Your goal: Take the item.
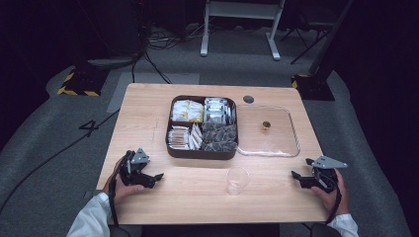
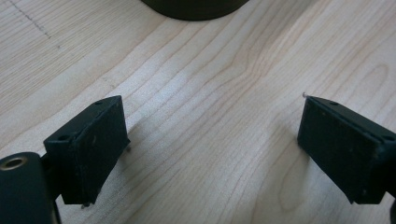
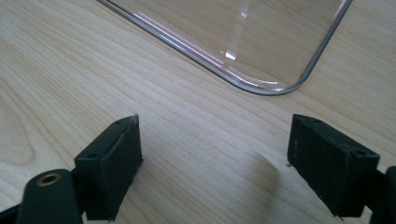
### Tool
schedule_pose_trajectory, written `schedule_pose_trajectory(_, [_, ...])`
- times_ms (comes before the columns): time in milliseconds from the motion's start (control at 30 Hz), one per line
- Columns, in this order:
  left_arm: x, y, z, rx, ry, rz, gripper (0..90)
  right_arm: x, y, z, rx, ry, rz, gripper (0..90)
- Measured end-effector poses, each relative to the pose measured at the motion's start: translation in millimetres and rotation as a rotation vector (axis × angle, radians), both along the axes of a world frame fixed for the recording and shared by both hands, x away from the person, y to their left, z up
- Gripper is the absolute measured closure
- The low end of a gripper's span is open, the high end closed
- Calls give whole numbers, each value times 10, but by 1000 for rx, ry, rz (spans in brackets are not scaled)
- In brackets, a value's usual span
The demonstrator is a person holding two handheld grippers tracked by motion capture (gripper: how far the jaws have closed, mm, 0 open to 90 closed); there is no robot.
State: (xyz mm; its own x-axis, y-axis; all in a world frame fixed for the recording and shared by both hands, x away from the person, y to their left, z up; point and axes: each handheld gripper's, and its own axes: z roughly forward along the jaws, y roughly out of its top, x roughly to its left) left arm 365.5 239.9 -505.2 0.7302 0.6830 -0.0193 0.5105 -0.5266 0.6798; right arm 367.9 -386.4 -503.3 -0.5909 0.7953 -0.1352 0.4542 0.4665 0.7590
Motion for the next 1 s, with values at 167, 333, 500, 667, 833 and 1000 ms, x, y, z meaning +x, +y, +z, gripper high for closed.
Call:
schedule_pose_trajectory(167, [-1,8,1,1,1,-5,87,-20,2,0,-7,-11,-1,182])
schedule_pose_trajectory(333, [-11,48,14,-7,-9,-39,159,-11,-2,0,-1,-3,-3,181])
schedule_pose_trajectory(500, [-3,63,111,-38,-3,-46,184,-9,-4,0,-1,-2,-3,181])
schedule_pose_trajectory(667, [26,29,262,-33,-36,-51,198,-10,-3,0,-1,-1,-2,182])
schedule_pose_trajectory(833, [74,2,368,-19,-61,-56,217,-11,-3,0,-2,-3,-2,181])
schedule_pose_trajectory(1000, [134,-2,489,-48,-99,-46,224,-11,-3,1,-1,-2,-2,181])
